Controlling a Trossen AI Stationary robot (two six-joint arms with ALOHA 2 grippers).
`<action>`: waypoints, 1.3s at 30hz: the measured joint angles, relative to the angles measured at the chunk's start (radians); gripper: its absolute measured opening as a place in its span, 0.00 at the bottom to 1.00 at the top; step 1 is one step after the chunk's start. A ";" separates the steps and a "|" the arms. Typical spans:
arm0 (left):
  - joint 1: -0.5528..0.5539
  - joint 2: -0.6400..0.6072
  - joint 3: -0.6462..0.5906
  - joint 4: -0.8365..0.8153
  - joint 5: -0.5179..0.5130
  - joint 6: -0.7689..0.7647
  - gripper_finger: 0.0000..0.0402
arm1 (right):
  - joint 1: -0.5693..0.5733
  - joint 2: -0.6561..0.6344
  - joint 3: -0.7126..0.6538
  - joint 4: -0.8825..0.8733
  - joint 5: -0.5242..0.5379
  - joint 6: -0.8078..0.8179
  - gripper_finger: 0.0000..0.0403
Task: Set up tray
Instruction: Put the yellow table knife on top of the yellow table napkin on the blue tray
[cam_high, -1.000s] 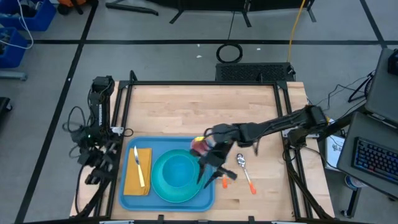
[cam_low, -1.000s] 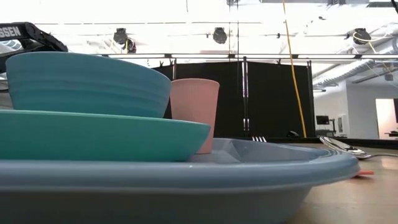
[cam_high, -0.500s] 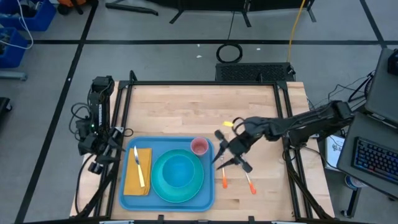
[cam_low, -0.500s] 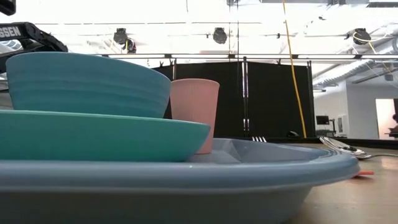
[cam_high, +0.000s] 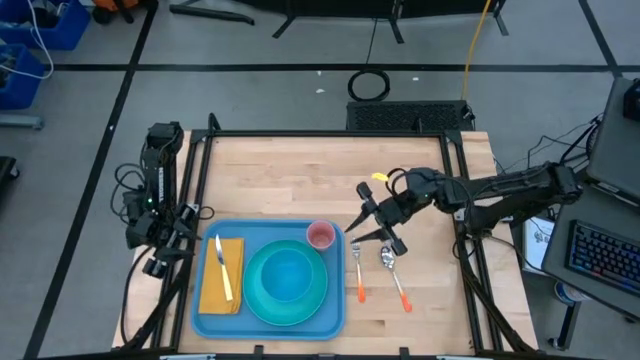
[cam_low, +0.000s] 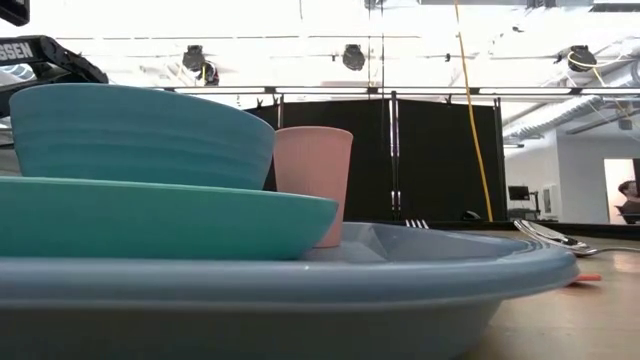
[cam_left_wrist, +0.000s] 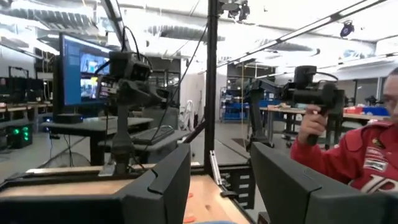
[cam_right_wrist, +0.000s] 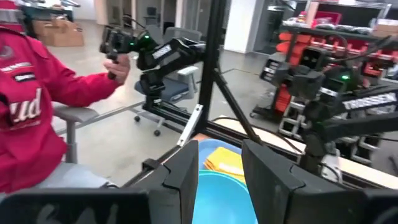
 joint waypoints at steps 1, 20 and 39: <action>0.000 0.000 0.001 0.000 -0.014 -0.008 0.43 | -0.010 -0.001 -0.003 0.000 0.000 0.002 0.28; 0.051 0.073 0.451 -0.442 -0.370 -0.352 0.22 | -0.163 0.001 -0.008 -0.170 -0.002 -0.047 0.28; 0.274 0.488 0.451 -0.702 -0.371 -1.030 0.01 | -0.164 0.000 -0.008 -0.042 -0.005 -0.010 0.28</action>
